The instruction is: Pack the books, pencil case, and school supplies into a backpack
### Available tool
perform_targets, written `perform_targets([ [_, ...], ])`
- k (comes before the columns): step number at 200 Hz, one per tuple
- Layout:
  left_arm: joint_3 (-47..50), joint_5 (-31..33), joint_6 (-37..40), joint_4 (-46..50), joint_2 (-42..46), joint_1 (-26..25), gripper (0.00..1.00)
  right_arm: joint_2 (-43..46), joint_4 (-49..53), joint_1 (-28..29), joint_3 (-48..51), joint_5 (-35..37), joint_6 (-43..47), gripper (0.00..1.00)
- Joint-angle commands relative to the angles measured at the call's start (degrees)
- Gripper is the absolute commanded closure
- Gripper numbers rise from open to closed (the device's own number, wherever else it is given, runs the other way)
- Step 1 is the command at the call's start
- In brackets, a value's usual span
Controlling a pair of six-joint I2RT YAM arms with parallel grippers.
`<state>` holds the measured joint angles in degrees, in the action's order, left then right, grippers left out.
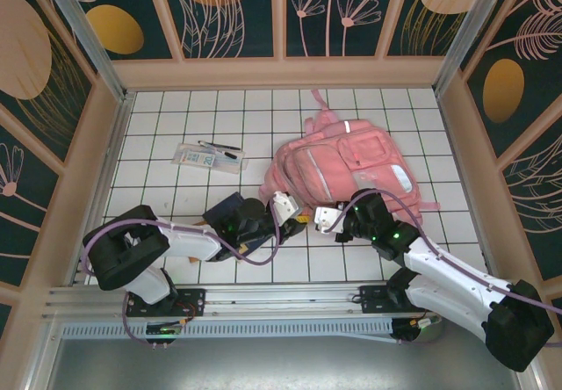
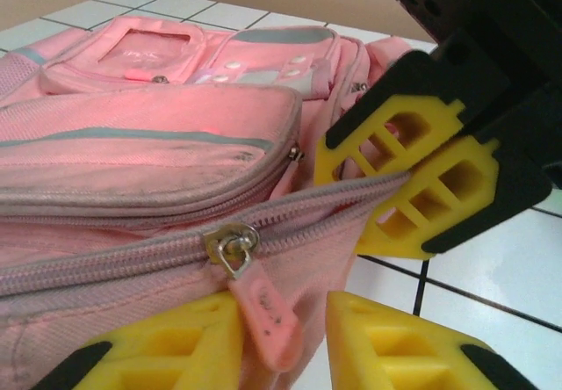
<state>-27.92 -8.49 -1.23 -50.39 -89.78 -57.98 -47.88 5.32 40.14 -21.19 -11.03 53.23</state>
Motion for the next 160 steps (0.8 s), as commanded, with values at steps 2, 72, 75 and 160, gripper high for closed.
perform_targets([
  [2,0.5,0.5,-3.4,-6.7,-1.4,0.0,0.84,1.0,-4.2,0.7,0.2,-2.3,-0.8,1.0],
  [72,4.4,10.1,-0.4,1.1,6.4,0.3,1.0,2.3,-2.0,1.0,0.5,-0.4,1.2,1.0],
  [75,4.5,10.0,0.3,1.9,7.1,0.4,1.0,2.3,-1.7,1.0,0.5,-0.4,1.5,1.0],
  [160,-1.0,-2.8,14.6,26.4,13.1,15.2,1.0,1.5,0.5,4.4,0.8,4.5,5.0,1.0],
])
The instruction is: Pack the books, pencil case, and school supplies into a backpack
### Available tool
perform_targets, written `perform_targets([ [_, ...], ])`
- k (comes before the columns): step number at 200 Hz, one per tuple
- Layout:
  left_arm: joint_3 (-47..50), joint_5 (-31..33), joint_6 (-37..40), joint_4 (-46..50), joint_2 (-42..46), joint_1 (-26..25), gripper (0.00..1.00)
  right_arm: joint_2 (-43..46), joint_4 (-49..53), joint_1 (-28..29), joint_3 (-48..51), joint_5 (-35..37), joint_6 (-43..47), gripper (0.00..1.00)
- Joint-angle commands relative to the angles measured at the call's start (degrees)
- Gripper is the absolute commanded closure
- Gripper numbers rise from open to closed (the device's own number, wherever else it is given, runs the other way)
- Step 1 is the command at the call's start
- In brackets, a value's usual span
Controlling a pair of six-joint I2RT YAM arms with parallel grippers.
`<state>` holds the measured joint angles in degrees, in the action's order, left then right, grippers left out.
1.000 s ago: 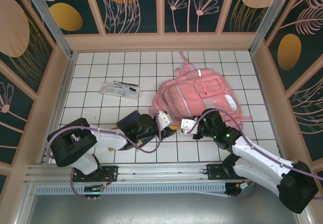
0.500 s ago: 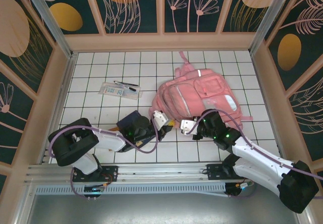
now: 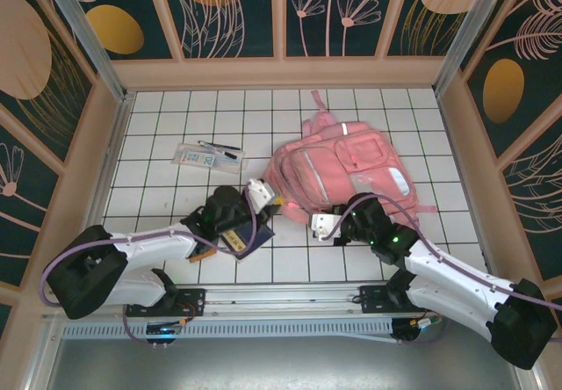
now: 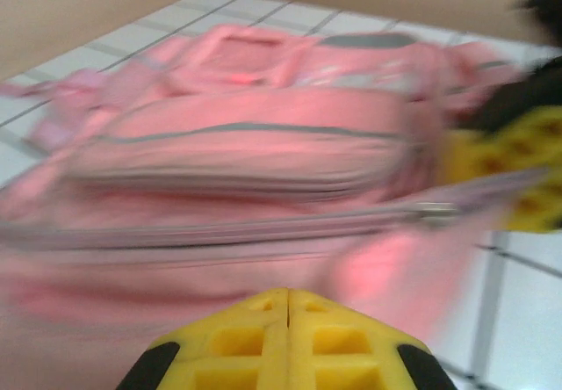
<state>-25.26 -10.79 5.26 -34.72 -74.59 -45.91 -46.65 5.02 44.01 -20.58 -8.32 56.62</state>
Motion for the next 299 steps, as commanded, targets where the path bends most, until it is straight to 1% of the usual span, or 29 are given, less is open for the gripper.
perform_targets([
  [1,-3.9,-0.9,8.3,10.9,-2.3,3.1,1.0,0.2,0.9,0.5,0.1,1.8,1.5,1.0],
  [18,-6.3,-9.5,11.6,12.6,-5.4,3.1,1.0,0.0,0.6,0.5,0.0,1.6,1.2,1.0],
  [36,-7.9,-18.4,13.2,13.0,-7.4,3.0,1.0,0.4,0.5,0.3,0.0,1.5,0.4,1.0],
  [53,-7.0,-23.1,12.4,10.9,-6.9,3.0,1.0,1.4,0.7,-0.1,0.1,0.9,-0.1,1.0],
  [65,-5.9,-26.1,12.5,10.4,-5.9,3.1,0.84,2.2,0.4,-0.5,0.4,0.6,-0.1,1.0],
  [75,-5.3,-28.0,12.5,10.0,-5.4,3.1,0.78,2.8,-0.2,-0.7,0.6,0.3,-0.2,1.0],
  [81,-5.0,-28.8,11.5,9.3,-5.4,3.1,0.73,3.1,-0.6,-0.8,0.7,-0.1,-0.3,1.0],
  [91,-4.9,-29.2,8.2,7.2,-5.7,2.7,0.72,3.4,-1.2,-1.1,0.5,-0.9,-0.7,1.0],
  [103,-4.6,-27.0,3.8,4.0,-6.0,0.9,0.69,3.3,-2.0,-1.6,0.1,-1.8,-1.8,1.0],
  [123,-3.7,-19.0,0.5,-0.6,-6.3,-4.2,0.64,2.7,-3.3,-2.3,-1.0,-3.8,-4.1,1.0],
  [149,-3.4,-12.5,-6.5,-6.2,-8.4,-6.2,0.62,1.7,-4.3,-2.3,-1.1,-5.7,-5.4,1.0],
  [173,-3.2,-9.0,-8.2,-9.1,-9.0,-7.4,0.59,1.4,-5.3,-2.3,-0.9,-6.8,-6.5,1.0],
  [188,-3.8,-6.2,-9.3,-9.1,-10.2,-7.9,0.59,1.4,-5.8,-2.3,-0.8,-7.5,-7.0,1.0],
  [225,-4.3,-2.7,-10.5,-9.8,-12.5,-9.5,0.59,1.0,-6.7,-2.3,-0.9,-7.9,-8.4,1.0],
  [247,-3.7,2.2,-11.2,-10.8,-13.8,-12.3,0.61,0.7,-9.2,-2.4,-1.3,-6.7,-11.8,1.0],
  [264,-2.7,6.8,-12.7,-12.3,-14.6,-13.5,0.66,0.5,-9.5,-2.4,-2.1,-8.0,-13.0,1.0],
  [287,-2.8,12.4,-13.9,-12.2,-14.8,-13.6,0.75,1.0,-9.3,-2.4,-2.0,-9.1,-13.3,1.0],
  [299,-3.8,15.2,-13.2,-9.8,-14.4,-13.5,0.83,1.5,-8.3,-2.4,-1.7,-9.2,-11.8,1.0],
])
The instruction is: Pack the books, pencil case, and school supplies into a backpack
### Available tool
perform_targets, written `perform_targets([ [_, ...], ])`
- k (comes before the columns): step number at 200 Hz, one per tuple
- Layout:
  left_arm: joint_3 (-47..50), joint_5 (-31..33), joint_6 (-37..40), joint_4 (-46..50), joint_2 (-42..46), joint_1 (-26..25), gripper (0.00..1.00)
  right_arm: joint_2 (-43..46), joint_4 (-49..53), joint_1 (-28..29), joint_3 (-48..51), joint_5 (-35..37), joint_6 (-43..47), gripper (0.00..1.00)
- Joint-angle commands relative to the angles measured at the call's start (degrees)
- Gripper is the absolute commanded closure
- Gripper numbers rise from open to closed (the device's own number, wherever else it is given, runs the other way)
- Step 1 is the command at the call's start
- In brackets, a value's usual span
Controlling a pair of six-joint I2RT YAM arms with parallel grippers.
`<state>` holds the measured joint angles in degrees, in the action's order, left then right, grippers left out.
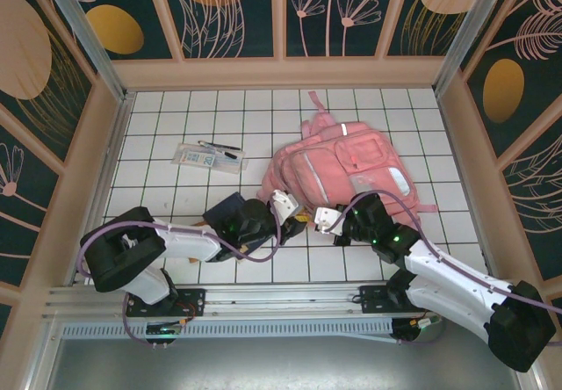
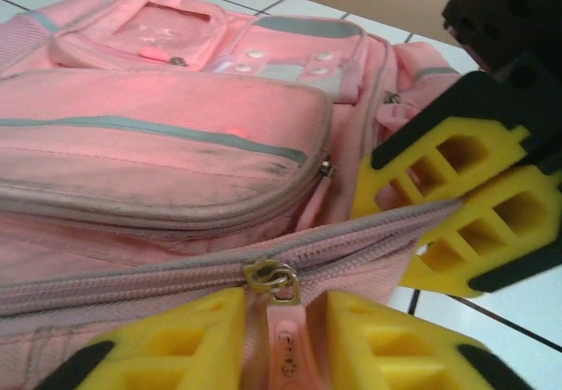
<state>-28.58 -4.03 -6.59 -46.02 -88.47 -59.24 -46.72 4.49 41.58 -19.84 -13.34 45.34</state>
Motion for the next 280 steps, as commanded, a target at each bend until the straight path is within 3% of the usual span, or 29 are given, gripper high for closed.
perform_targets([
  [1,-0.5,8.6,-1.2,1.8,-0.4,-0.2,0.84,1.5,-7.8,0.1,-2.5,-4.1,-0.6,1.0],
  [21,-1.7,8.8,1.5,5.2,0.8,-0.3,1.0,2.4,-4.9,0.5,-2.5,-3.7,3.1,1.0],
  [65,-0.4,7.0,5.2,12.4,7.1,-0.1,1.0,2.8,1.6,1.6,-2.4,0.5,11.4,1.0],
  [100,-0.3,8.4,10.2,20.2,12.3,1.5,1.0,1.4,1.6,4.7,-1.0,4.8,12.1,1.0],
  [129,-2.4,0.8,13.7,23.4,12.2,5.1,1.0,1.2,-0.6,4.5,-2.5,1.3,4.8,0.63],
  [140,-3.4,-2.3,14.5,23.2,11.3,5.2,1.0,0.6,-2.6,3.7,-4.6,-2.3,-4.5,0.53],
  [160,-5.7,-7.5,12.6,22.5,8.8,5.1,1.0,-0.6,-4.4,3.3,-7.3,-7.6,-16.7,0.47],
  [174,-7.2,-11.4,10.1,21.9,7.1,5.1,1.0,-1.8,-5.9,3.5,-7.6,-7.1,-21.2,0.43],
  [200,-8.4,-15.7,4.8,18.5,6.5,5.1,1.0,-4.3,-9.0,3.8,-6.9,-0.8,-26.9,0.43],
  [224,-8.2,-16.6,2.9,17.3,8.7,5.1,1.0,-5.2,-2.6,2.3,-7.2,-7.3,-18.3,0.43],
  [244,-8.8,-17.6,3.2,18.6,10.3,5.2,1.0,-5.6,6.3,-4.0,-9.2,-12.7,-10.2,0.44],
  [280,-8.4,-19.1,2.1,15.6,9.9,5.3,1.0,-5.4,7.9,-4.9,-9.1,-15.6,-10.9,0.49],
])
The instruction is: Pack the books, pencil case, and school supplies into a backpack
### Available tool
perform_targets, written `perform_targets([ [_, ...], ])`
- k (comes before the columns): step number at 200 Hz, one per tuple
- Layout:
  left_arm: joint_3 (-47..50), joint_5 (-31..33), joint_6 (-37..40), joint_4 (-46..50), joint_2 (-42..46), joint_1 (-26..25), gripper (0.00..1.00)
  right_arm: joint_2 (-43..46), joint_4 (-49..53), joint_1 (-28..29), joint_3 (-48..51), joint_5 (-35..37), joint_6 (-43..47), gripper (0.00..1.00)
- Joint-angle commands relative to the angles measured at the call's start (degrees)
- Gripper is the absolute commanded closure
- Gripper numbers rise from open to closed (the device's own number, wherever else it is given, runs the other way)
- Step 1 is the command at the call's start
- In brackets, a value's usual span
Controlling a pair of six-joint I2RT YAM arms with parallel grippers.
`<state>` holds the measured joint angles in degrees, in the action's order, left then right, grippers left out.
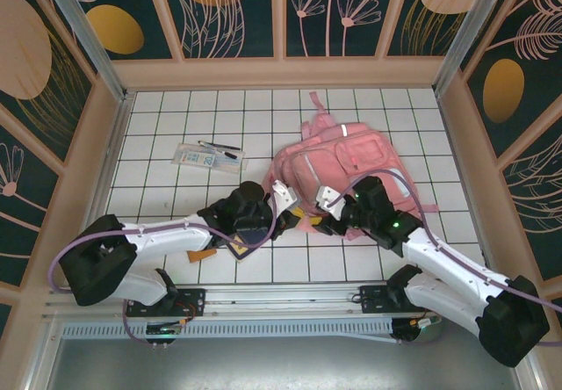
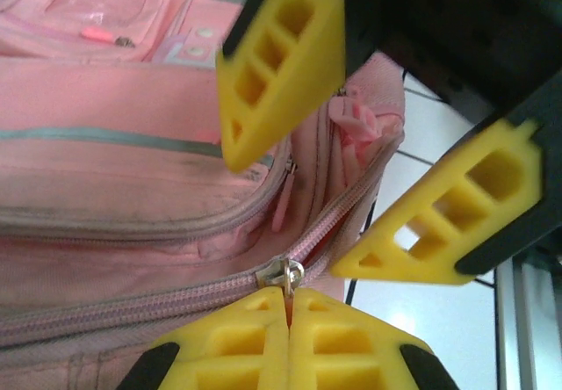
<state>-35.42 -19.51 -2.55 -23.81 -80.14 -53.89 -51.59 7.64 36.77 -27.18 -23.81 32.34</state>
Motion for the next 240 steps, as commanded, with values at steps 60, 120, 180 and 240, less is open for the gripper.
perform_targets([
  [60,0.1,-0.5,0.0,-8.2,1.3,-0.1,1.0,-0.1,4.4,-0.1,-1.2,-3.2,3.4,1.0],
  [120,-0.5,6.2,14.7,6.2,-1.7,6.5,1.0,1.5,8.4,2.4,-0.7,8.5,11.4,1.0],
  [180,-3.4,12.9,16.3,8.5,-3.0,12.2,1.0,2.1,11.6,8.1,0.6,12.8,17.3,1.0],
  [240,-1.5,-6.6,21.9,5.5,-0.5,16.0,1.0,9.0,10.5,8.4,2.8,15.7,19.1,1.0],
])
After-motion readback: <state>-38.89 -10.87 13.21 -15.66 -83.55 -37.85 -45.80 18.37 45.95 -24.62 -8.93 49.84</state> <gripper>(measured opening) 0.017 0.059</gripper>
